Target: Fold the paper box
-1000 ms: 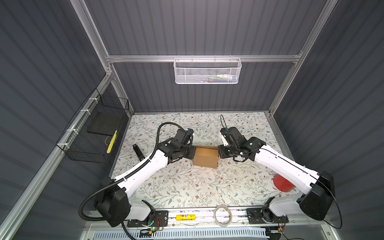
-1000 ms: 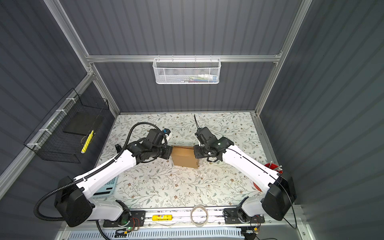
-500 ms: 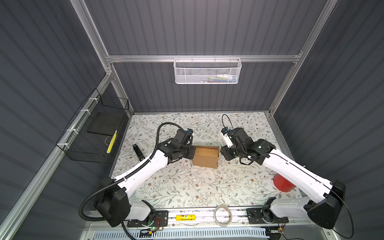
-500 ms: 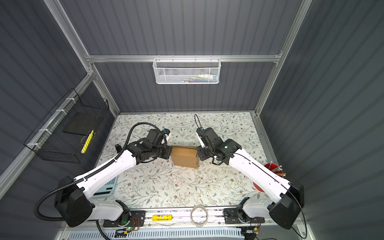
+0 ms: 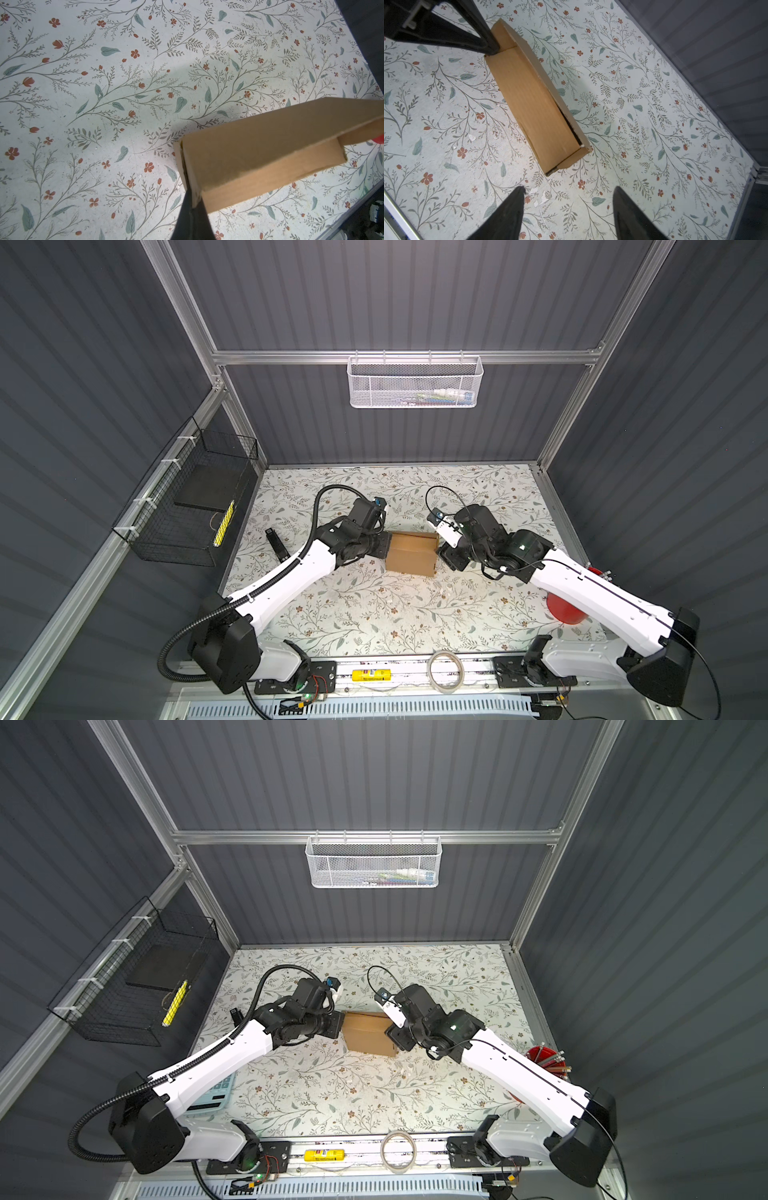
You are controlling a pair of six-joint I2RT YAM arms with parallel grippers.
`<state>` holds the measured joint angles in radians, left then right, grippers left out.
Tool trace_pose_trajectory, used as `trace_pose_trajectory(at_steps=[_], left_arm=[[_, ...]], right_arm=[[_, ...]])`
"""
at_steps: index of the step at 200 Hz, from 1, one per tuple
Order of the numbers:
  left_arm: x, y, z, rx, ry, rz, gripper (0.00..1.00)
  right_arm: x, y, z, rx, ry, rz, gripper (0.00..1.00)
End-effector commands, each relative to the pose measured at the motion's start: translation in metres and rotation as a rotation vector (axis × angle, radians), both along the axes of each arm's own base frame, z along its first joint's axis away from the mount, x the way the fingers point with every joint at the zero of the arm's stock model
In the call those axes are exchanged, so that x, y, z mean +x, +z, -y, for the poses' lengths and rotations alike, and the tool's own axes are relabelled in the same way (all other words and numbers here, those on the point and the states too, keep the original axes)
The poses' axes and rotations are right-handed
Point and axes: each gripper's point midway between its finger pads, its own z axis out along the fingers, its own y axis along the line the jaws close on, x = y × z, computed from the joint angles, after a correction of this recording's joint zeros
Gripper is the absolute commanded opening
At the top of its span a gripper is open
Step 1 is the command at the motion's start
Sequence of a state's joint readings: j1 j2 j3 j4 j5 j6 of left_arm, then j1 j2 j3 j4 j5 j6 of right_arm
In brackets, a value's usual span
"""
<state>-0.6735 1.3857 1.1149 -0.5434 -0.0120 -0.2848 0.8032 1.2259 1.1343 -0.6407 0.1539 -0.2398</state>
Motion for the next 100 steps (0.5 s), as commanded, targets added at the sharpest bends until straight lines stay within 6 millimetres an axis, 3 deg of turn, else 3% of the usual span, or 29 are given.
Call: trace_pose_trajectory(at_steps=[1,38,100], left_arm=[[-0.013,-0.023,-0.012,0.057,0.016,-0.077,0.0],[-0.013,-0.025,-0.012,0.058,0.015,-0.075,0.0],[-0.014,-0.028,-0.012,0.053,0.017,-0.073,0.0]], right_arm=[[0.002,0.001,-0.009,-0.051,0.101,0.072,0.72],[0.005,-0.007,-0.013,-0.116,0.147,0.099,0.78],[0.02,-0.023,-0.022,-0.236,0.174,0.116,0.78]])
